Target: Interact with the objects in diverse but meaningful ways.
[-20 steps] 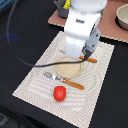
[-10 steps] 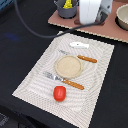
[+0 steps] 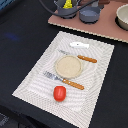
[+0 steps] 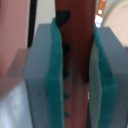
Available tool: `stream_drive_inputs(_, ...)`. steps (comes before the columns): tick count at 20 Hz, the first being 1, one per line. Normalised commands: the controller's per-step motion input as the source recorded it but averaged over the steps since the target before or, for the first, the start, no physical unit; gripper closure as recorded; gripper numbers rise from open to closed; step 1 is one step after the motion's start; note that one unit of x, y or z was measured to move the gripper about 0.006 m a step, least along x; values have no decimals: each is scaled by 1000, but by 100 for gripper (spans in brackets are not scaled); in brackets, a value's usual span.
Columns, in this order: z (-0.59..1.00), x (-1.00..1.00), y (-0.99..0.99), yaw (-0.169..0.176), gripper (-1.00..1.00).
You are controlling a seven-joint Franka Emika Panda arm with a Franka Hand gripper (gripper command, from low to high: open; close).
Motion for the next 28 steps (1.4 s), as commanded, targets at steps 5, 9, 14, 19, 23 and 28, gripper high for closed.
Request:
stream_drive_inputs(5, -129, -181, 674, 77, 100)
stream_drive_inputs(9, -206, -175, 589, 69, 100)
stream_drive_inputs(14, -197, -66, 499, 46, 100)
stream_drive_inputs(19, -245, 0, 312, 3, 100)
stream_drive_inputs(23, -274, 30, 187, 0, 100)
stream_drive_inputs(28, -302, 47, 170, 0, 100)
